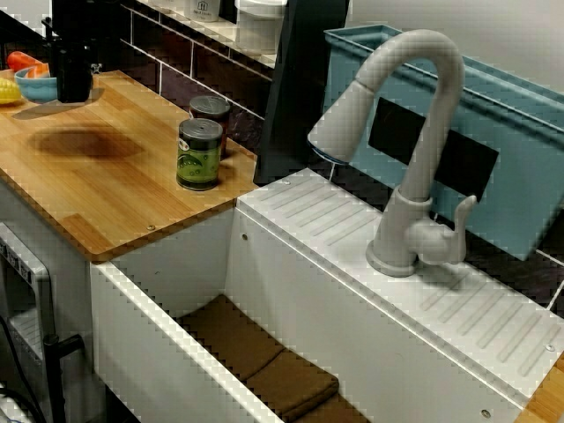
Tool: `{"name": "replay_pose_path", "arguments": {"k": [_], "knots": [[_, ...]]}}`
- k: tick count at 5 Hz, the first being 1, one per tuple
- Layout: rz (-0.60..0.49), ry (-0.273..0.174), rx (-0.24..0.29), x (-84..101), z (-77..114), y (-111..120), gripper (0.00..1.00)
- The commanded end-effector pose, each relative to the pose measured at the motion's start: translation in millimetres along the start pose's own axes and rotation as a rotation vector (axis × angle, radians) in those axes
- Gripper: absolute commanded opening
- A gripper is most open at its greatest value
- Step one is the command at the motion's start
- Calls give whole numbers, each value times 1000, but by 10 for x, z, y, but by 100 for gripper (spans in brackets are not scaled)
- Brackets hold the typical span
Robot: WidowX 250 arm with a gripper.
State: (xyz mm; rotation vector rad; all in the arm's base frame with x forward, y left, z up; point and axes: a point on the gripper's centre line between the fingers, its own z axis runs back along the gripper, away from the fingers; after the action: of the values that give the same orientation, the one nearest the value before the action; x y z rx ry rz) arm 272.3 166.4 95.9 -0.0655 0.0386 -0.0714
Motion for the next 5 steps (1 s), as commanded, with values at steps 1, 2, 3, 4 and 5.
{"name": "replay_pose_path", "arguments": {"k": [1, 2, 3, 4, 5], "knots": [[42, -50, 52, 110, 55, 288, 0], [53, -59, 94, 139, -84, 421, 0], [61, -37, 98, 182, -153, 473, 0], [73, -30, 85, 201, -149, 526, 52], [72, -24, 88, 201, -165, 526, 100]]}}
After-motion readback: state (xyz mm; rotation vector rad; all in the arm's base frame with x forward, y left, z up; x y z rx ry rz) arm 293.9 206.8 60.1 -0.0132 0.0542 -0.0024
